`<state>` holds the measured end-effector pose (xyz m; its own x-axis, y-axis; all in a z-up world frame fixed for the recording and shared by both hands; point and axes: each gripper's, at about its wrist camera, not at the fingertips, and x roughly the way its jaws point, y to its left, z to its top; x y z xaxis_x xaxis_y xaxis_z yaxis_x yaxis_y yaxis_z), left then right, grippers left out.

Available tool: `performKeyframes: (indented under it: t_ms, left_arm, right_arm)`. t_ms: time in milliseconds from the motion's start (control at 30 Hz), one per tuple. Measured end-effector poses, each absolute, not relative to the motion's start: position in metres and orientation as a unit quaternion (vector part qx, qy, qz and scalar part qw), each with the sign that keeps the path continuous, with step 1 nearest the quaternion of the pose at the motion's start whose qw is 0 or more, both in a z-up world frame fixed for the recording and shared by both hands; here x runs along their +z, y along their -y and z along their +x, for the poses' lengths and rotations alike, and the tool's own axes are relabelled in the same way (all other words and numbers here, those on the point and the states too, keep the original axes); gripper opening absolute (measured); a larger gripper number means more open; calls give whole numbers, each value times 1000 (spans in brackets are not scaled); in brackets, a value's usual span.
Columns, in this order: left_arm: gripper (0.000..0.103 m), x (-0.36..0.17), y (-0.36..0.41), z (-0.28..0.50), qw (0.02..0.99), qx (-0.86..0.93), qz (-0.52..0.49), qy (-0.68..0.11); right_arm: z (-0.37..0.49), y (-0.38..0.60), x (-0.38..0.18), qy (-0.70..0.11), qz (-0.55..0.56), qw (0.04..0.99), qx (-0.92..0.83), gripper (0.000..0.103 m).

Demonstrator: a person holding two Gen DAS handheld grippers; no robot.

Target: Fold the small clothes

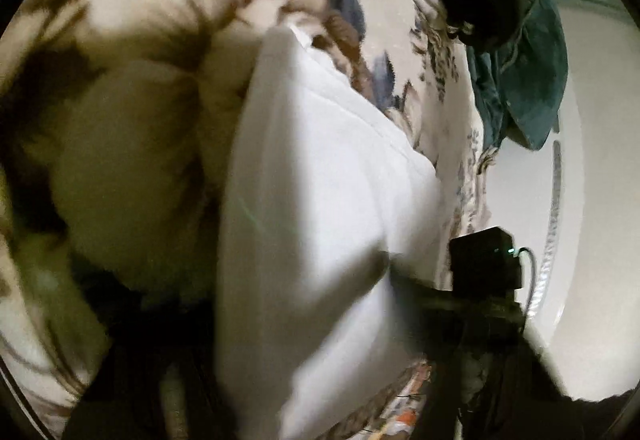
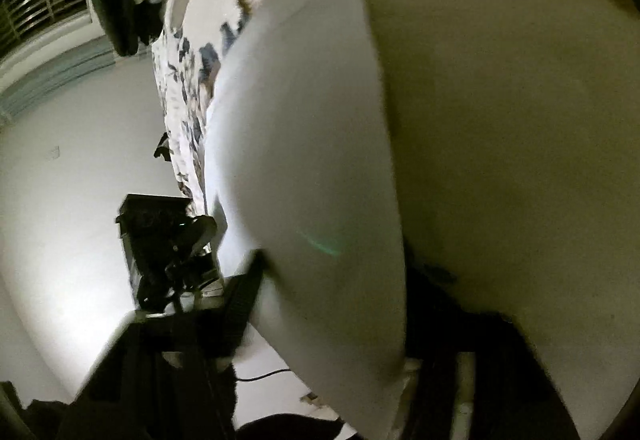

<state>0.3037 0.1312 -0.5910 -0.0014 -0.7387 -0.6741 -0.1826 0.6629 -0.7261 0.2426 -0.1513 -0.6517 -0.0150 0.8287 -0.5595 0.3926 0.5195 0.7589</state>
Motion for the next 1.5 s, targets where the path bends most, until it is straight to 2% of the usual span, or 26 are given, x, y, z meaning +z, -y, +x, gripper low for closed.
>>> performKeyframes:
  t_ms: [67,233,467,767,867,1000,1100,1167,1200,1233,1267,1300,1367,1433,1467,1500]
  left_arm:
    - [17,-584,-133,301,626,-226,-347,-661]
    - [15,-556,-132,303,633,-222,-350,-654]
    - [15,-479,-133,348,658,-241,-336,-630]
    - [16,-390,-120,507,715,-246,-309,-577]
    - [16,-379,-119,571,733,-241,-300,-561]
    - [22,-392,-125,641,753,-206,-270,-563]
    - [24,-416,-134,667,767,-155,-226,-580]
    - [30,-428,-146,669,761,-133,-222,-594]
    - [46,-428,-150,666,768,-121,-217,-591]
    - [57,-425,-151,663,774,-110,-204,-590]
    - [76,-422,-151,660,780,-101,-192,-586]
    - [87,-418,-150,660,785,-97,-187,-583]
    - [89,-409,-147,655,799,-75,-155,-576]
    - [97,-398,-139,645,816,-45,-107,-566]
    - [102,-395,-137,642,822,-35,-93,-561]
    - [103,-391,-133,635,829,-28,-78,-552]
  right_arm:
    - [245,150,-645,-682,438,550,201,15]
    - [253,149,-613,-676,422,569,202,13]
    - [294,153,-528,-654,404,603,211,12]
    - [451,164,-422,-602,373,671,219,12]
    - [518,165,-409,-587,364,690,218,12]
    - [599,157,-412,-580,355,700,220,13]
    - [645,147,-437,-609,336,692,193,23]
    - [653,147,-445,-625,303,701,163,50]
    - [654,147,-445,-628,287,708,153,56]
    - [653,147,-441,-628,267,717,142,63]
    - [649,145,-435,-626,236,732,127,68]
    - [645,143,-430,-626,212,742,114,73]
    - [633,137,-416,-624,153,763,78,89]
    - [621,135,-405,-615,93,782,44,99]
    - [616,129,-403,-612,64,788,29,103]
    - [610,125,-399,-607,45,793,16,103]
